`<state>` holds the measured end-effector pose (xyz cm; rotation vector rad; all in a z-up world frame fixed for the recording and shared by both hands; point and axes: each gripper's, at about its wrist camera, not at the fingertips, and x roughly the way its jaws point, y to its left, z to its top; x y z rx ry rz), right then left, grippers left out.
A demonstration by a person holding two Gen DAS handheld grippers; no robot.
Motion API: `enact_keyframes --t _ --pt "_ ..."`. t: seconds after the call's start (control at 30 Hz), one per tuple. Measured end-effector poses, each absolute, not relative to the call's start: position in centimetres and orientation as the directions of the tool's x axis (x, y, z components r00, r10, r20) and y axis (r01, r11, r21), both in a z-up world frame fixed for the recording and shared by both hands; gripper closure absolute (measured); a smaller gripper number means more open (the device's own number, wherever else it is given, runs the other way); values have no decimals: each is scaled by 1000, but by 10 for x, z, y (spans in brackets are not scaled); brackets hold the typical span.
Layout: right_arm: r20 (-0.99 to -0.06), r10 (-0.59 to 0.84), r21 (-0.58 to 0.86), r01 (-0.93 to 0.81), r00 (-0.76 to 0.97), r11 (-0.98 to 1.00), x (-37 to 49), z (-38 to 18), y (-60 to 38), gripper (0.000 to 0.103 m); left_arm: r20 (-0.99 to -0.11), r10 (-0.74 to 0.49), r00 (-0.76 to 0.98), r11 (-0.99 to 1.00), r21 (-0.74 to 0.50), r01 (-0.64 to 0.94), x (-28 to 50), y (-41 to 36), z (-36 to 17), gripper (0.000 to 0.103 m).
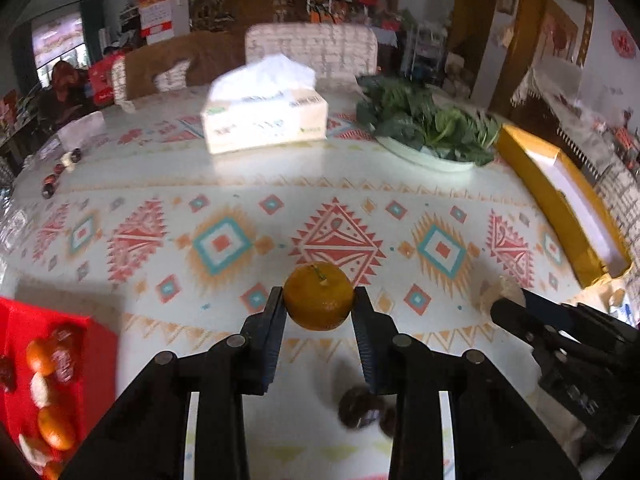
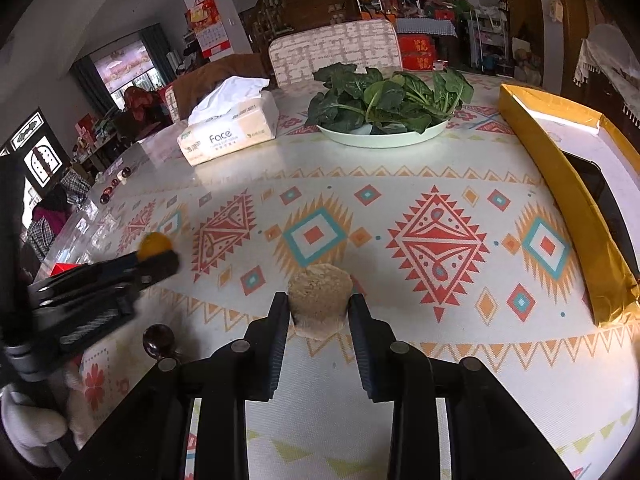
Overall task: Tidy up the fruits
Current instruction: 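Grasp the beige round slice with the right tool while the left grasps the orange, then carry the slice and orange into the red tray and open both tools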
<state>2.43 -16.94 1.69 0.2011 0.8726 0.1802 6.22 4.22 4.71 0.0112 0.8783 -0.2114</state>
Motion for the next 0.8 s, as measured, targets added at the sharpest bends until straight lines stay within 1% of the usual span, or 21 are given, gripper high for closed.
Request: enact_keyframes --t 0.37,0.5,0.6,0.7,0.8 --pt "-716 233 215 -109 659 970 14 24 -157 69 -686 -177 706 984 -126 124 -8 79 80 71" --pt "-702 236 205 -127 672 970 8 27 -151 69 -661 -172 731 983 -160 87 -31 98 90 71" --pt "-692 255 208 -152 675 966 4 29 -143 69 -633 -144 761 985 -169 45 -52 119 97 71" --pt "-697 241 173 -168 676 971 1 31 -130 69 -619 -98 779 990 -144 10 -69 138 100 71" --pt "-690 263 187 -185 674 965 -10 37 -122 69 -611 -60 789 991 -132 -27 -79 159 100 71"
